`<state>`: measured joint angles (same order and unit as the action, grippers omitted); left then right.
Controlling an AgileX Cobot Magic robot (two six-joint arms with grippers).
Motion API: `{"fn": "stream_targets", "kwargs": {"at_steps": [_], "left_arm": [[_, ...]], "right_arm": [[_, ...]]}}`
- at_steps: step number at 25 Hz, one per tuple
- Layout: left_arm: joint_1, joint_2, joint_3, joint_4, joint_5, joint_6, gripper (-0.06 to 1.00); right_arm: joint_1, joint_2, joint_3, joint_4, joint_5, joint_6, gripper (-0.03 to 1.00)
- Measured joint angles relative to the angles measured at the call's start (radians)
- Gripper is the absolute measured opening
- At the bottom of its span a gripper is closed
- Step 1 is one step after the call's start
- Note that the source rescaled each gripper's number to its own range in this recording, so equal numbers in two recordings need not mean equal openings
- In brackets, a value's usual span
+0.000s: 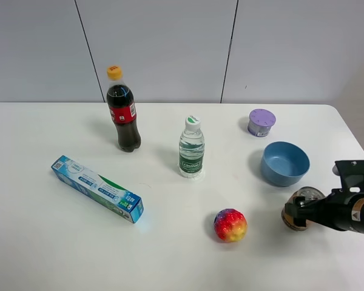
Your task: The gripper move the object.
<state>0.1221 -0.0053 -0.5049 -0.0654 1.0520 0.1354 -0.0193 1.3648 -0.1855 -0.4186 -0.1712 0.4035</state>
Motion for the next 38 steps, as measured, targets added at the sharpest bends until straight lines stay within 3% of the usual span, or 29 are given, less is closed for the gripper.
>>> {"fn": "stream_targets", "kwargs": {"at_steps": [4,7,11,16,22,26,31,38], "left_arm": [[0.0,0.0,0.0,0.0,0.0,0.0,1.0],[0.0,0.0,0.0,0.0,0.0,0.0,1.0],[0.0,0.0,0.0,0.0,0.0,0.0,1.0],[0.0,0.0,0.0,0.0,0.0,0.0,1.0],[0.0,0.0,0.0,0.0,0.0,0.0,1.0],[0.0,0.0,0.0,0.0,0.0,0.0,1.0],[0.0,0.0,0.0,0.0,0.0,0.0,1.0],[0.0,0.0,0.0,0.0,0.0,0.0,1.0]], "right_arm": [[0.004,-0.113,-0.067,0.001,0.134,0.001,1.0],[0.035,-0.194,-0.153,0.001,0.291,0.001,1.0],[0.11,-0.289,-0.322,0.021,0.539,0.0,1.0],[0.202,-0.351,-0.579,0.075,0.914,-0.037,1.0],[0.249,-0.352,-0.837,0.173,1.323,-0.233,1.0],[0.244,-0.365,-0.934,0.235,1.376,-0.38,1.0],[0.136,-0.411,-0.969,0.238,1.38,-0.523,1.0],[0.036,-0.527,-0.97,0.317,1.385,-0.55,1.0]]}}
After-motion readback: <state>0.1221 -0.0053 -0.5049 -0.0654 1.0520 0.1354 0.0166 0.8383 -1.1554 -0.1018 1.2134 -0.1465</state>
